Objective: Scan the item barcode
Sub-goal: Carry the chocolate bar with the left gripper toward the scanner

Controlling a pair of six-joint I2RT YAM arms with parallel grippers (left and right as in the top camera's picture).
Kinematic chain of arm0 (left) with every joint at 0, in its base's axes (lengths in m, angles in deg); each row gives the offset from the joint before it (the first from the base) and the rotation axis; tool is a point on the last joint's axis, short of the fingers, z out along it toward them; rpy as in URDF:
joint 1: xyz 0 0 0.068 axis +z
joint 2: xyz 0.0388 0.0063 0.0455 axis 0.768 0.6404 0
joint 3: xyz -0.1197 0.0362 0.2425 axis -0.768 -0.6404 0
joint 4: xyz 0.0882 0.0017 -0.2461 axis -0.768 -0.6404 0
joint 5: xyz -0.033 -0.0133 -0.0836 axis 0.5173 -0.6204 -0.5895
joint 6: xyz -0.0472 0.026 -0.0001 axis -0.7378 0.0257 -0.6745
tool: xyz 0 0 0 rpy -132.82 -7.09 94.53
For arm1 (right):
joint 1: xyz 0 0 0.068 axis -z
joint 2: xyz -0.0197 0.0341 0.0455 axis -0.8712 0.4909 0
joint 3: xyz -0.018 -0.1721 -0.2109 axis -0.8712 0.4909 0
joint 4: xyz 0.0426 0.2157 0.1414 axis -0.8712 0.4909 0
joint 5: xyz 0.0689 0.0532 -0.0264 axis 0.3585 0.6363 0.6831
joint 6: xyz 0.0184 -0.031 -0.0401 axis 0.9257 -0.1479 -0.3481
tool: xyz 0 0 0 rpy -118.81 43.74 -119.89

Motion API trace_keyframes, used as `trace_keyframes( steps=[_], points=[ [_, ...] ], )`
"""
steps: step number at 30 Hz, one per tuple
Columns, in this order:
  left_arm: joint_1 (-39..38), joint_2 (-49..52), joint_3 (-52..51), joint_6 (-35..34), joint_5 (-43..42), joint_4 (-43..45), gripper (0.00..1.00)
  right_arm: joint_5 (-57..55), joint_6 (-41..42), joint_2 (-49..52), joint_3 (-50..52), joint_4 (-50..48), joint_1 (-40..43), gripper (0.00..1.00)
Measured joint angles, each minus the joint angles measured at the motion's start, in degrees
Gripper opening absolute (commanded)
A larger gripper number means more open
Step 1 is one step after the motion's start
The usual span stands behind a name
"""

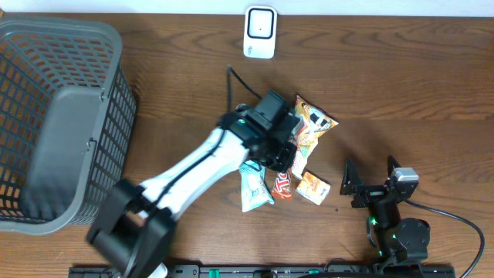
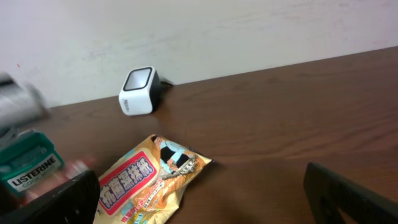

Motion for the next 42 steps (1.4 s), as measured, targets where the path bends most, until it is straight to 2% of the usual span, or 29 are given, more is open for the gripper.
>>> trace_keyframes(
  steps=[4,13,14,15,16,17,20,28,37,42],
  points=[
    [-2.56,3.48,-0.11,-3.78,4.20,0.28,0.08,-0.02,0.00,0.00,0.00,0.00,0.00,0.99],
    [-7.85,3.63,-0.11,-7.30,16.55,2.27,0.11,-0.02,0.00,0.00,0.00,0.00,0.00,0.99],
    [-8.02,3.65,-0.11,-7.52,17.31,2.80,0.15,-0.02,0.00,0.00,0.00,0.00,0.00,0.99],
    [-8.13,3.63,-0.11,-7.74,18.05,3.32,0.28,-0.02,0.00,0.00,0.00,-0.02,0.00,0.99],
    [-8.17,3.65,-0.11,-7.96,18.91,3.82,0.53,-0.02,0.00,0.00,0.00,0.00,0.00,0.99],
    [-8.20,3.63,-0.11,-7.96,19.89,4.13,0.71,-0.02,0.00,0.00,0.00,0.00,0.00,0.99],
    [-8.20,3.63,-0.11,-8.22,22.93,4.17,0.84,0.00,0.00,0.00,0.00,0.00,0.00,0.99],
    [-8.15,1.11,-0.11,-8.41,26.99,0.28,0.93,-0.02,0.00,0.00,0.00,0.00,0.00,0.99],
    [-8.20,-15.89,-0.09,-7.67,27.39,-0.17,0.95,-0.02,0.00,0.00,0.00,0.00,0.00,0.99],
    [-8.20,-25.35,-0.02,-4.55,30.75,3.34,0.95,0.00,0.00,0.00,0.00,0.02,0.00,0.99]
  ],
)
